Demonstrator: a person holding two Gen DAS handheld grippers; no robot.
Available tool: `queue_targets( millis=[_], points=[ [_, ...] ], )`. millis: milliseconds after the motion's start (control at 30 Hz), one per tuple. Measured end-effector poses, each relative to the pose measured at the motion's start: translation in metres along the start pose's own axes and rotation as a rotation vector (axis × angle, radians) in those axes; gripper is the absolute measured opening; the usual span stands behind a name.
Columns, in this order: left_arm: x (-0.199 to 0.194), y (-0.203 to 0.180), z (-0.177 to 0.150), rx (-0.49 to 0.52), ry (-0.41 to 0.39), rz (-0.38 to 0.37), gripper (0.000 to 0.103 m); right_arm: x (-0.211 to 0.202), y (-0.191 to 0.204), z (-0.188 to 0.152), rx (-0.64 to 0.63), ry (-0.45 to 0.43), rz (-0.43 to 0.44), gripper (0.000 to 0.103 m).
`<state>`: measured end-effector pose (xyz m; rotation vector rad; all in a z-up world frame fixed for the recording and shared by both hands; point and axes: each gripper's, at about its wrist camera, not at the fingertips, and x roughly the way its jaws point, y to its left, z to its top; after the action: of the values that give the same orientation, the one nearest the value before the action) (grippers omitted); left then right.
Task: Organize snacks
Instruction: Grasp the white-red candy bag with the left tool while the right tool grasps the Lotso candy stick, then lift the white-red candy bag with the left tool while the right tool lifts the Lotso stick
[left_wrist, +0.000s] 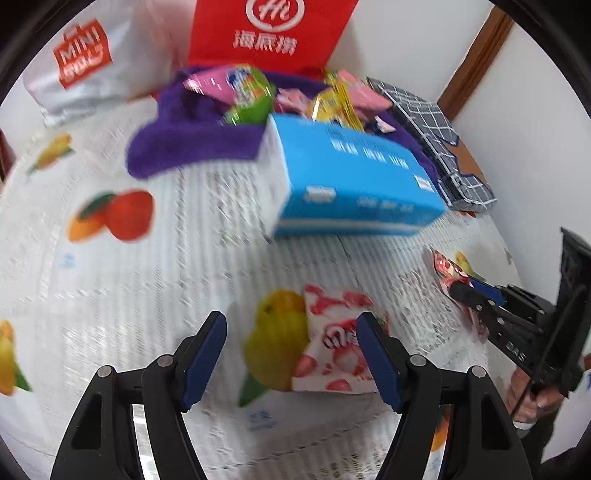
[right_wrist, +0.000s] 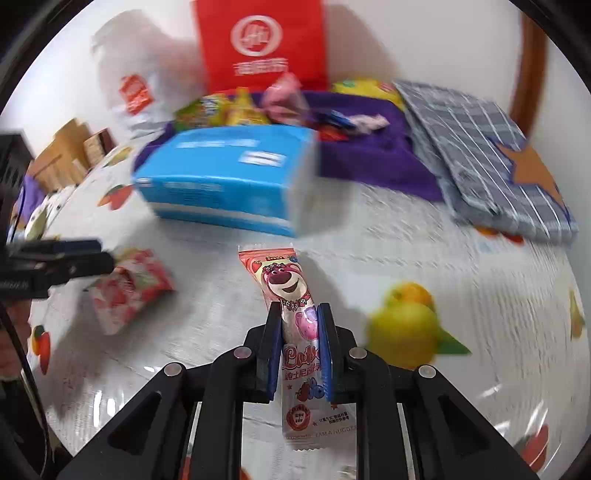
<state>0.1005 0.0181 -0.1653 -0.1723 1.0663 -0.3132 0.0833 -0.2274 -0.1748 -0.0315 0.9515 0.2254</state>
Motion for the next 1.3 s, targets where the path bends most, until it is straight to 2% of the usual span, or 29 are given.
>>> queue_targets(
  millis=[100,200,333,400,567,633,667,700,733,833,900,967,1100,1300],
  points=[
    [0.003,-0.003,-0.003,0.000,0.002,-0.029,0.074,0.003,-0.015,-0.007,0.040,0.000,-0.010,0.018],
    [0.006,-0.008,-0.004,0.004,0.008,-0.040,0.083,0.001,-0.020,-0.009,0.058,-0.010,0.003,0.019],
    [0.012,-0.023,-0.005,0.043,0.011,-0.012,0.087,0.002,-0.022,-0.012,0.065,-0.026,0.001,0.019],
    [0.014,-0.031,-0.006,0.067,0.006,0.016,0.088,0.003,-0.023,-0.011,0.069,-0.033,-0.001,0.019],
    [0.023,-0.055,-0.017,0.177,-0.030,0.165,0.087,0.006,-0.019,-0.008,0.068,-0.048,-0.028,0.020],
    [0.023,-0.059,-0.020,0.215,-0.056,0.226,0.077,0.007,-0.016,-0.007,0.063,-0.054,-0.043,0.020],
    [0.022,-0.059,-0.020,0.224,-0.068,0.227,0.073,0.008,-0.014,-0.007,0.055,-0.057,-0.055,0.020],
    [0.020,-0.056,-0.020,0.220,-0.075,0.220,0.060,0.009,-0.012,-0.006,0.049,-0.057,-0.064,0.020],
    [0.016,-0.051,-0.018,0.207,-0.083,0.226,0.054,0.010,-0.010,-0.005,0.045,-0.056,-0.064,0.020],
    [0.007,-0.029,-0.011,0.145,-0.099,0.237,0.052,0.012,-0.007,0.000,0.031,-0.055,-0.054,0.020],
    [0.003,-0.014,-0.009,0.127,-0.120,0.304,0.052,0.015,-0.006,0.004,0.021,-0.060,-0.052,0.020],
    [0.003,-0.004,-0.008,0.110,-0.143,0.328,0.052,0.018,-0.006,0.006,0.019,-0.072,-0.059,0.020],
    [0.001,0.001,-0.011,0.102,-0.197,0.334,0.053,0.022,-0.004,0.008,0.007,-0.081,-0.077,0.022],
    [0.001,0.002,-0.010,0.088,-0.198,0.310,0.054,0.022,-0.008,0.008,0.025,-0.082,-0.054,0.022]
  ],
)
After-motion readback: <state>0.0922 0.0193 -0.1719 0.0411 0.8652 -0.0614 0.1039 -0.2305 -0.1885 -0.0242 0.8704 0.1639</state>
